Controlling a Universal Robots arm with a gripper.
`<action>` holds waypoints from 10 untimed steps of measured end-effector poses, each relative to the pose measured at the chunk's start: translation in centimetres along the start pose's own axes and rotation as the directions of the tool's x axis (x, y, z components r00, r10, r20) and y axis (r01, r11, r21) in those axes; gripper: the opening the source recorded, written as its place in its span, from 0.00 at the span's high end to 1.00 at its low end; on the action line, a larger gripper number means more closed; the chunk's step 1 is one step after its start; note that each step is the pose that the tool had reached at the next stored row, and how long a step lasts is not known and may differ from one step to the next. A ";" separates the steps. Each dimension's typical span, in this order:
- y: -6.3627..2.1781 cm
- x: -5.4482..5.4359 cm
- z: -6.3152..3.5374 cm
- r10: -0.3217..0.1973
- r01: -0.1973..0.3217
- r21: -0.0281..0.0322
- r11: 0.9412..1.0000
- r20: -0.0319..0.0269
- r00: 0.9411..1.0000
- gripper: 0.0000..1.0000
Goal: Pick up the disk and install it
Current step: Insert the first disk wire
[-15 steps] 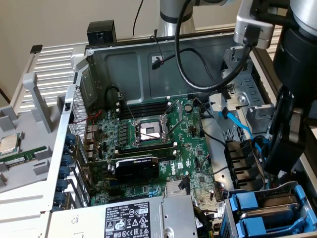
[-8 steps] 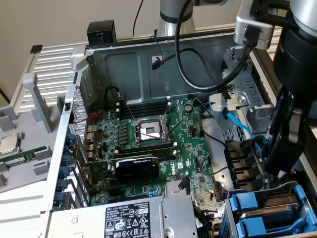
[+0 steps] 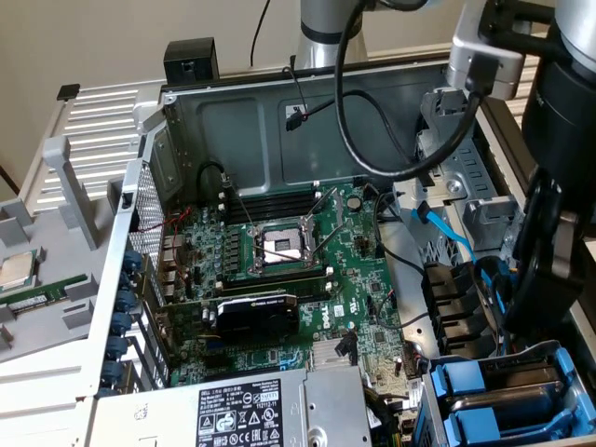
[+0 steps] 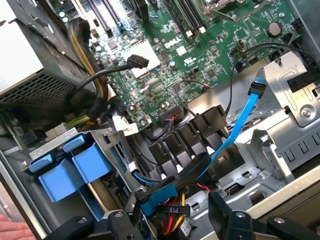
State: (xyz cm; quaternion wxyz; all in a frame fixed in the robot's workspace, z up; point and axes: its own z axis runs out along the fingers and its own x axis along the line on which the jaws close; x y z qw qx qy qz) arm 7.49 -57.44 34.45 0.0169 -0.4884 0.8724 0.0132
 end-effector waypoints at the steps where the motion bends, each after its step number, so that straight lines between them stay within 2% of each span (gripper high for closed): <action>1: -0.10 0.0 0.01 0.000 0.000 0.000 1.000 0.000 1.000 0.35; 6: -0.68 0.6 -0.04 0.001 -0.001 -0.001 1.000 -0.001 1.000 0.35; 10: -1.05 0.5 -0.16 0.001 -0.001 -0.003 1.000 -0.002 1.000 0.35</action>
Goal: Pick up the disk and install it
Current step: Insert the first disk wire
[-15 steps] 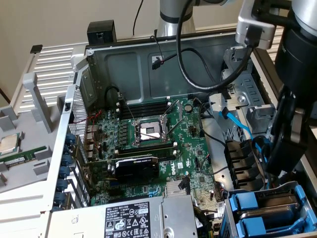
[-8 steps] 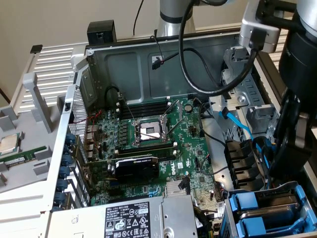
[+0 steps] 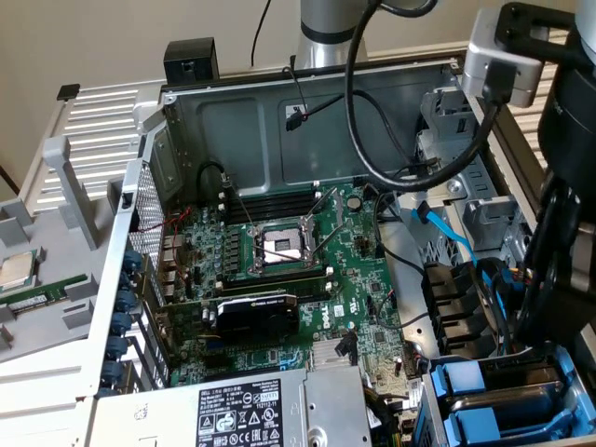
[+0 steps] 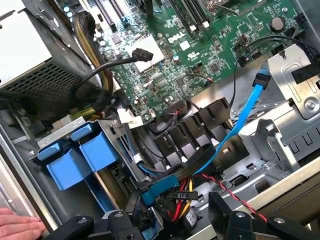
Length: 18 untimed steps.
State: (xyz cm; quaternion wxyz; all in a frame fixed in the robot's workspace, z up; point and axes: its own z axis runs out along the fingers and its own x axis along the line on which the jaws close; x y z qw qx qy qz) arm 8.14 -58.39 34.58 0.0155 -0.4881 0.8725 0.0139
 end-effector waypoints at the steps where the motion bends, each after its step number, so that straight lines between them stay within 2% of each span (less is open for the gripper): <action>1: -0.13 -0.1 0.00 0.000 0.000 0.000 1.000 0.000 1.000 0.35; 9: -0.99 -0.9 0.01 0.000 0.000 -0.001 1.000 0.000 1.000 0.35; 13: -0.63 -1.4 0.05 0.001 -0.001 -0.001 1.000 -0.001 1.000 0.35; 18: 0.02 -1.1 0.04 0.009 -0.009 0.000 1.000 -0.001 1.000 0.35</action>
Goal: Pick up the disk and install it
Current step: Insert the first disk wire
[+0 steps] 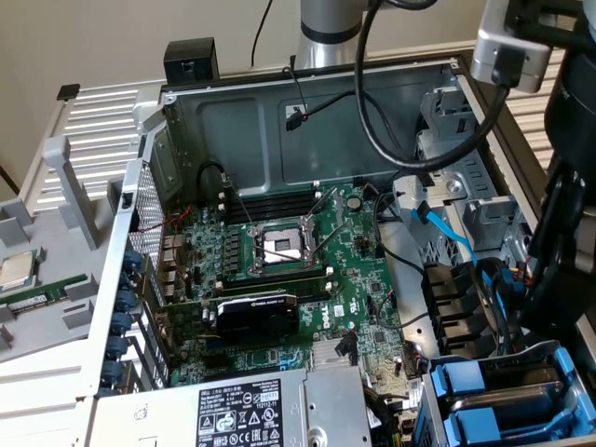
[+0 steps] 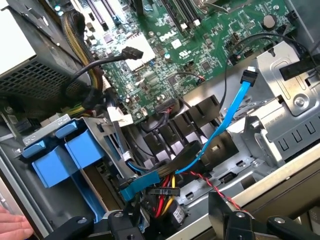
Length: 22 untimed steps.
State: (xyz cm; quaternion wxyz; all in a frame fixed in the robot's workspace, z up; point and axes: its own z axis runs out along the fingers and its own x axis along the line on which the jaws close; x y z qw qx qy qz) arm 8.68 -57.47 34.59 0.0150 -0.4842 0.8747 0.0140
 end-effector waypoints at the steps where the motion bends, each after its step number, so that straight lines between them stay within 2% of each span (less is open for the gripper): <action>1: 0.08 0.0 0.00 0.002 -0.002 0.000 1.000 0.000 1.000 0.35; 4: 0.21 -0.2 0.02 0.004 -0.004 0.000 1.000 0.000 1.000 0.35; 11: 0.68 0.1 0.05 0.025 -0.025 0.001 1.000 0.000 1.000 0.35; 17: 0.87 0.2 0.14 0.082 -0.082 0.003 0.997 0.001 0.997 0.35; 22: 0.92 0.2 0.20 0.079 -0.079 0.002 0.997 0.000 0.997 0.35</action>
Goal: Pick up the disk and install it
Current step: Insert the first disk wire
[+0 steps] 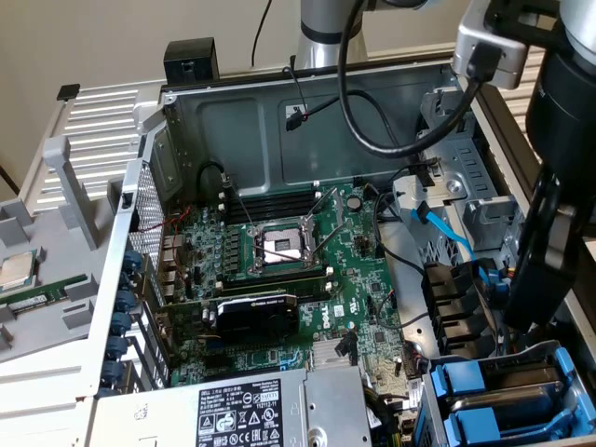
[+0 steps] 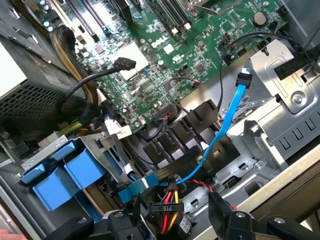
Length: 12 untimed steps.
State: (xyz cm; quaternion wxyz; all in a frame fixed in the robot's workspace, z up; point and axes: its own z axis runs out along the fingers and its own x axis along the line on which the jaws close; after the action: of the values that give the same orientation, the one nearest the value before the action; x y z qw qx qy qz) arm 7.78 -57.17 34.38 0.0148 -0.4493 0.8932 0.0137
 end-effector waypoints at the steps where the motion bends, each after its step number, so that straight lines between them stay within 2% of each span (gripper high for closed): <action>1: 0.02 0.0 0.01 -0.003 0.003 0.000 1.000 0.000 1.000 0.35; 8: 0.23 0.2 0.04 -0.051 0.051 -0.003 0.999 -0.001 0.999 0.35; 12: 0.24 0.2 0.05 -0.058 0.058 -0.004 0.998 -0.002 0.998 0.35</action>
State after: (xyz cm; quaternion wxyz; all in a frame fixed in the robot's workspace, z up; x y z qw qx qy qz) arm 7.48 -57.17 34.33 0.0133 -0.4750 0.8798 0.0146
